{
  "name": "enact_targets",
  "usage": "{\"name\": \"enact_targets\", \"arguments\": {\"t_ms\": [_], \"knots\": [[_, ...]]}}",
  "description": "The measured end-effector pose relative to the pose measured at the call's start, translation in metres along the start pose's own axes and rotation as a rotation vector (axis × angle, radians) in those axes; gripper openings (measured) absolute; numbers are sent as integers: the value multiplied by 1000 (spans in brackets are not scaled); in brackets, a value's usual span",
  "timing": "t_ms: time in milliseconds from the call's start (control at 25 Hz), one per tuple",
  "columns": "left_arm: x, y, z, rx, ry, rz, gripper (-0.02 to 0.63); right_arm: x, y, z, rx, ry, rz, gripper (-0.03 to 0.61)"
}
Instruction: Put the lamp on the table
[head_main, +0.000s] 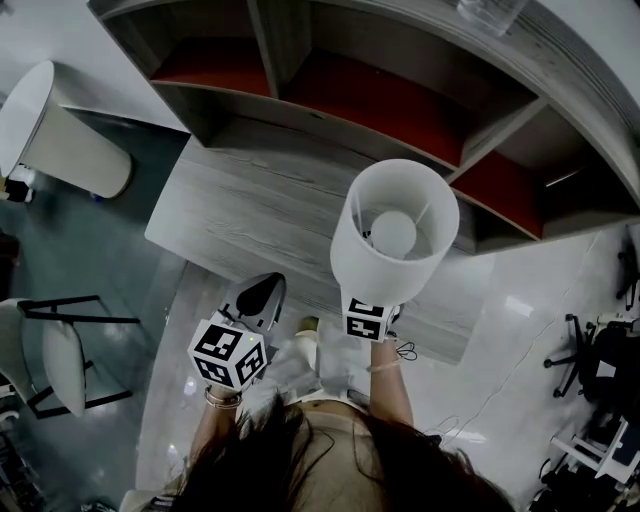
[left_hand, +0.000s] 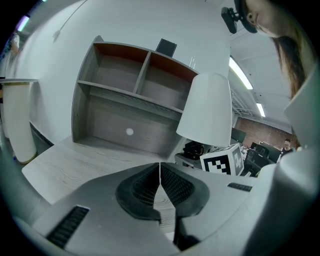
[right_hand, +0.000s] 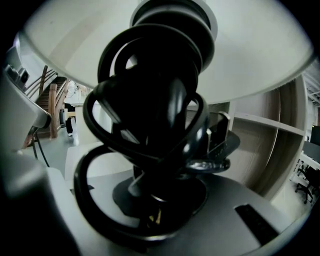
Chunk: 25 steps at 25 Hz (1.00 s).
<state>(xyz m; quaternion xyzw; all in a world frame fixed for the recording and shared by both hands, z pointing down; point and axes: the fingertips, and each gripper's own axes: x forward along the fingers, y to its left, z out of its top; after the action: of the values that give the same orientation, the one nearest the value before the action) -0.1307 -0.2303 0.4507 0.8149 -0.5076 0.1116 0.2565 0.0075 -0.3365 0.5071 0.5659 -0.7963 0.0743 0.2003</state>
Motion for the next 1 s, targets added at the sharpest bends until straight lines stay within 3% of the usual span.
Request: {"name": "enact_targets", "arguments": {"t_ms": [1000], "knots": [[33,4,-22,-68,86,89,17,62,4,-25,-38,41,81,34]]}}
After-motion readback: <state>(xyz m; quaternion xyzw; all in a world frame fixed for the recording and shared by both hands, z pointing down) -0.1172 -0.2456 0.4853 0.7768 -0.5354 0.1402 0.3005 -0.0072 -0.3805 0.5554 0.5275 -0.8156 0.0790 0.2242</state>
